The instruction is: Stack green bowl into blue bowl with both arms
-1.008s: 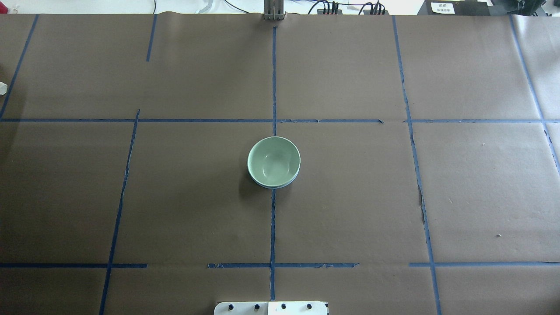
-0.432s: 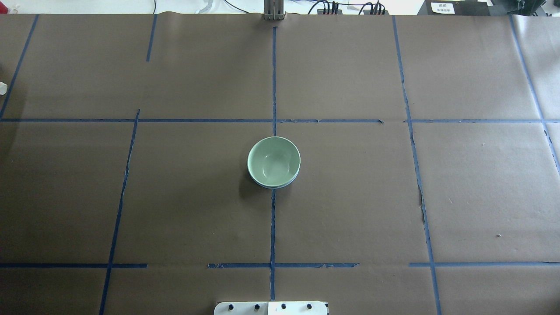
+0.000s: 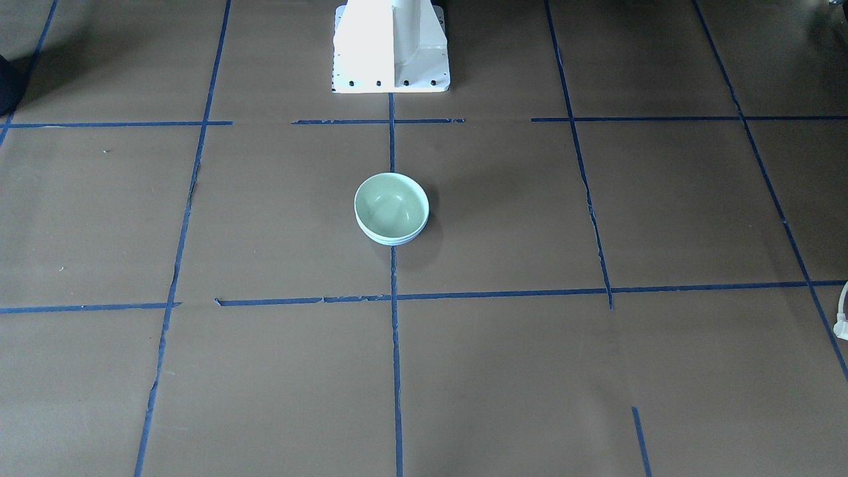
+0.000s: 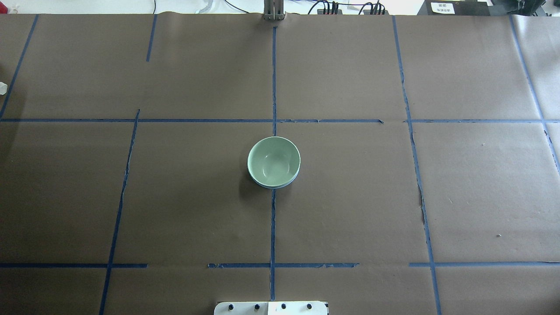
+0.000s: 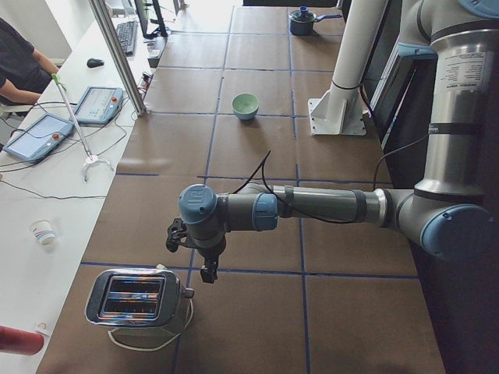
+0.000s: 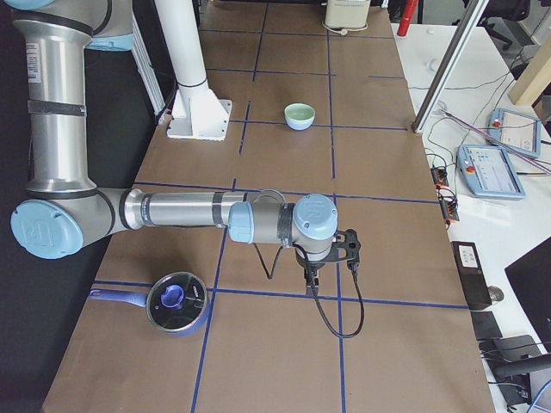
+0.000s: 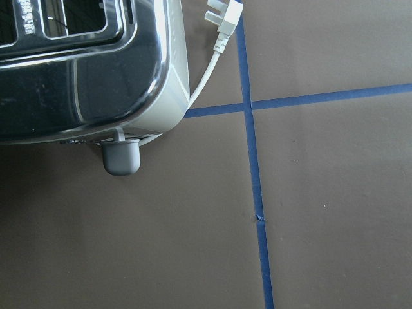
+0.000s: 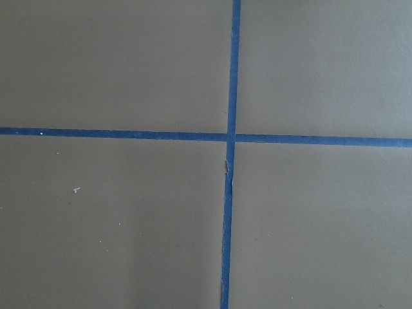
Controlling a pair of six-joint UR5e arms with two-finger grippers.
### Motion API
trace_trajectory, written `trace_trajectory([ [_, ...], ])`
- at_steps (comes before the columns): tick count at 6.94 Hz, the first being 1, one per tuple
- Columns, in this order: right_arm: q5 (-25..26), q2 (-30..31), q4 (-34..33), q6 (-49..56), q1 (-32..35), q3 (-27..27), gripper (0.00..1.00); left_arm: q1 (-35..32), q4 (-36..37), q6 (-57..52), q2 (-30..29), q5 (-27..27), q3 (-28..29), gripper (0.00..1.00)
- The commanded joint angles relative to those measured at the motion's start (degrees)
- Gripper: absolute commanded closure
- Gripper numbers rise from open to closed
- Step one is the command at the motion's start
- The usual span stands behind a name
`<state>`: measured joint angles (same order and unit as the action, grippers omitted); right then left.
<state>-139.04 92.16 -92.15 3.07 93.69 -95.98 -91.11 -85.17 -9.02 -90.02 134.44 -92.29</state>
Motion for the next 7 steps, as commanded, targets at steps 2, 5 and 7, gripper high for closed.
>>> trace_trajectory([
  [2,0.0,0.1,0.0,0.1,0.0,0.0,0.00,0.0,0.0,0.1,0.1,1.3,0.1,0.00],
  [5,0.5,0.1,0.1,0.0,0.0,0.6,0.00,0.0,0.0,0.1,0.1,1.4,0.1,0.00],
  [7,0.4,0.2,0.0,-0.1,0.0,0.6,0.00,0.0,0.0,0.1,0.3,1.4,-0.1,0.00],
])
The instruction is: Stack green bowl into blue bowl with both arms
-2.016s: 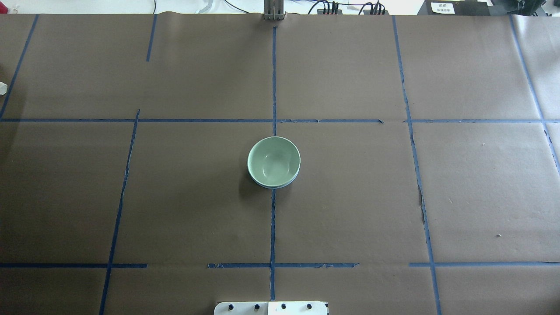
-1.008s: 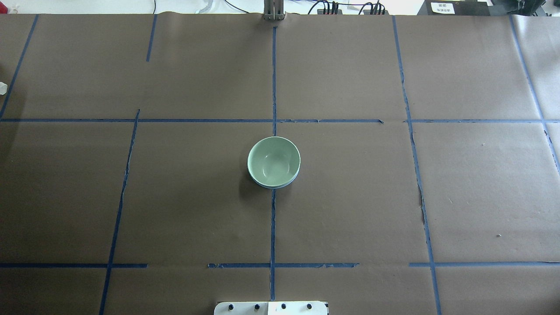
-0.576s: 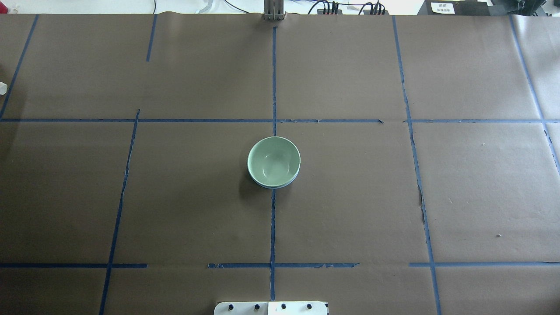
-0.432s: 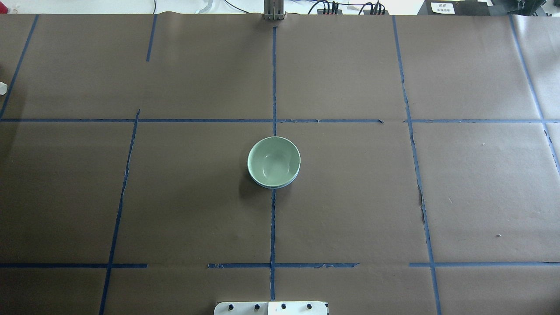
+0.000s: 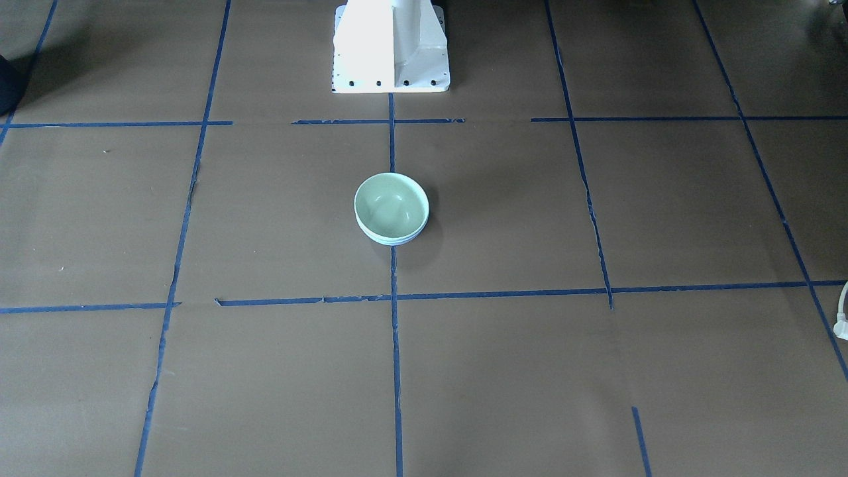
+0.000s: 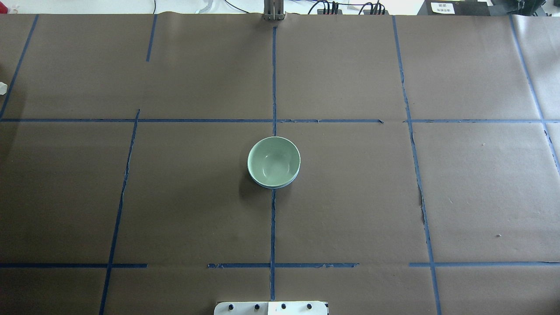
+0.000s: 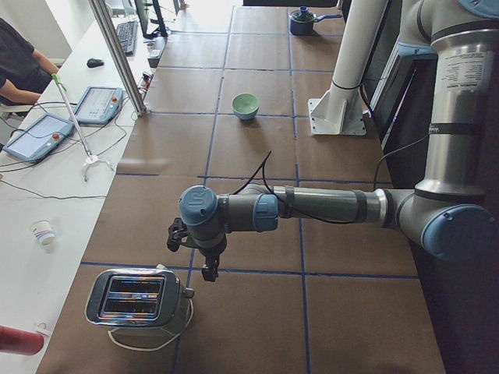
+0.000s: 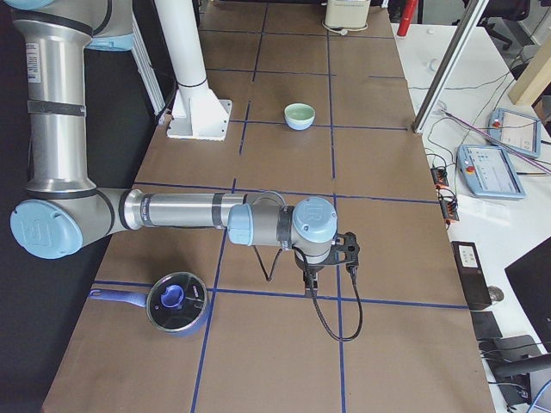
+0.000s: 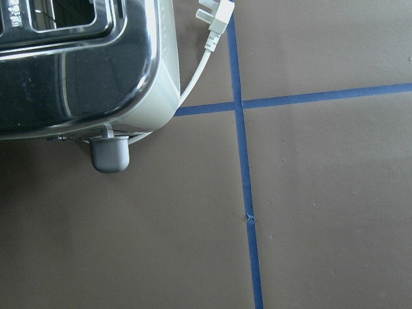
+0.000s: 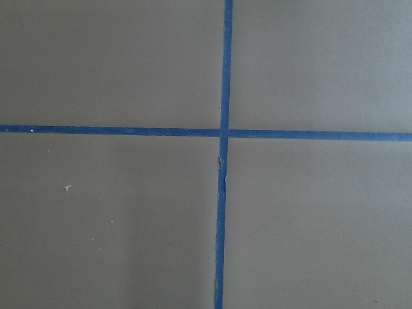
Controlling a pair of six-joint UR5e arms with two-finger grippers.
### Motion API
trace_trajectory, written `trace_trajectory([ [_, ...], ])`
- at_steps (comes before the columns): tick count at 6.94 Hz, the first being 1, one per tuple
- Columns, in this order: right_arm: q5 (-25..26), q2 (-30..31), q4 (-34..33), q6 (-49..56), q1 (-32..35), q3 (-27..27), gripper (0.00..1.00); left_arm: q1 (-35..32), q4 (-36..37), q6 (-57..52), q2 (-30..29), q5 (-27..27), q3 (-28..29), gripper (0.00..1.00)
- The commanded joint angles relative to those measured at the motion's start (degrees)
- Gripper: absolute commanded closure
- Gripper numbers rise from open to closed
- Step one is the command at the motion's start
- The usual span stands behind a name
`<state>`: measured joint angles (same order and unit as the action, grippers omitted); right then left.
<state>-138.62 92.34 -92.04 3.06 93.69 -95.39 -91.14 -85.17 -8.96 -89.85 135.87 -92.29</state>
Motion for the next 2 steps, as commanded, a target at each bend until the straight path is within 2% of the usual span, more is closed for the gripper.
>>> trace_trajectory([
  [1,0.0,0.0,0.0,-0.1,0.0,0.0,0.00,0.0,0.0,0.0,0.1,0.0,-0.1,0.00],
  [2,0.0,-0.1,-0.1,-0.2,0.0,0.0,0.00,0.0,0.0,0.0,0.1,0.0,-0.2,0.00],
])
